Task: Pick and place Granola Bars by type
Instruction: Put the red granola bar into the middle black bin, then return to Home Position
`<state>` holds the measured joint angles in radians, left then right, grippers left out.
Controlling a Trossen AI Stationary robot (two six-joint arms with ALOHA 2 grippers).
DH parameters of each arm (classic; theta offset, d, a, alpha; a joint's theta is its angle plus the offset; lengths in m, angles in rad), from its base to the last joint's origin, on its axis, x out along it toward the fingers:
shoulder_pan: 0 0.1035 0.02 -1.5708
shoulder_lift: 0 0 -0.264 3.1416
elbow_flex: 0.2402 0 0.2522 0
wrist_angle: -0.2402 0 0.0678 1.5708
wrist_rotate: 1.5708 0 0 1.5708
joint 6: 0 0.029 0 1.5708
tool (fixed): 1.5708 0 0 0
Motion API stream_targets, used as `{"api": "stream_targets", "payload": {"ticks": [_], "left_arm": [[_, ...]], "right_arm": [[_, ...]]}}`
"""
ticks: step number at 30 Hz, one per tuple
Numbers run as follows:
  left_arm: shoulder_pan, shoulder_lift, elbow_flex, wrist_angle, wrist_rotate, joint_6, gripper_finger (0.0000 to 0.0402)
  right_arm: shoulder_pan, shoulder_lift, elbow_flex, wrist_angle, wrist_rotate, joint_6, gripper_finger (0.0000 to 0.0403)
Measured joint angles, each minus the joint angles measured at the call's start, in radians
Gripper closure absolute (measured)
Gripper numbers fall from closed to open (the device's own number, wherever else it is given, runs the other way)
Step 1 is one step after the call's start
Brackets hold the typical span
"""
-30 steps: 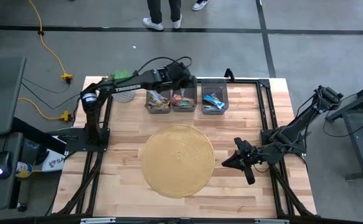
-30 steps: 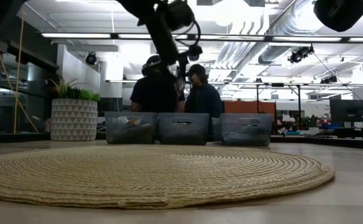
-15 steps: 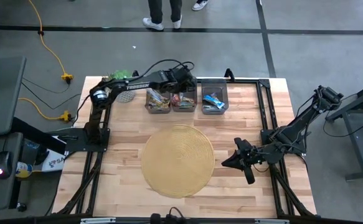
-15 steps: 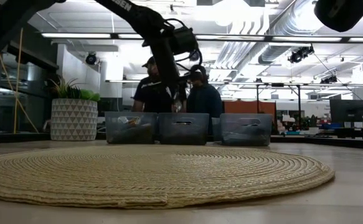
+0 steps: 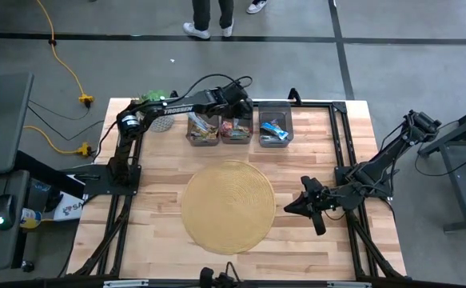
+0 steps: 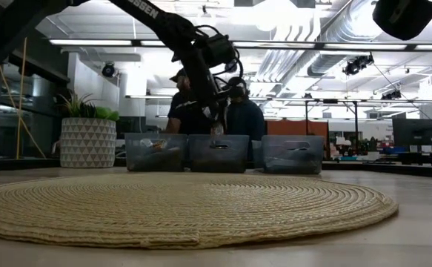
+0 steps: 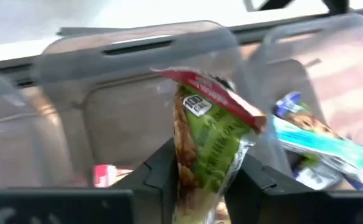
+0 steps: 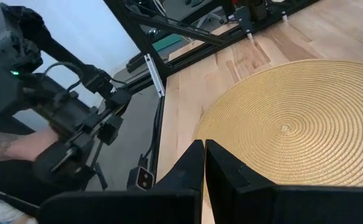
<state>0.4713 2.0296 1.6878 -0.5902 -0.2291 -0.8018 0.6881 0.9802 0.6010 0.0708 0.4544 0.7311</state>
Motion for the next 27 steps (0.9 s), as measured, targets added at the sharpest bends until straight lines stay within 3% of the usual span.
{"api": "stream_targets", "payload": {"ticks": [6, 14, 22, 27], "left_arm": [[-0.002, 0.000, 0.000, 0.079, 0.072, 0.049, 0.0239], [-0.013, -0.002, 0.069, 0.033, 0.114, 0.131, 0.0159], [-0.071, -0.110, 0.184, -0.043, 0.100, 0.307, 0.0173], [-0.173, -0.276, 0.192, -0.088, 0.002, 0.370, 0.0203]], "right_arm": [[-0.020, 0.000, 0.000, 0.000, -0.014, 0.002, 0.0403], [-0.022, 0.000, 0.000, 0.001, -0.020, -0.001, 0.0403], [-0.022, 0.000, 0.000, 0.000, -0.016, -0.014, 0.0403], [-0.023, 0.000, 0.000, 0.001, -0.016, -0.017, 0.0403]]}}
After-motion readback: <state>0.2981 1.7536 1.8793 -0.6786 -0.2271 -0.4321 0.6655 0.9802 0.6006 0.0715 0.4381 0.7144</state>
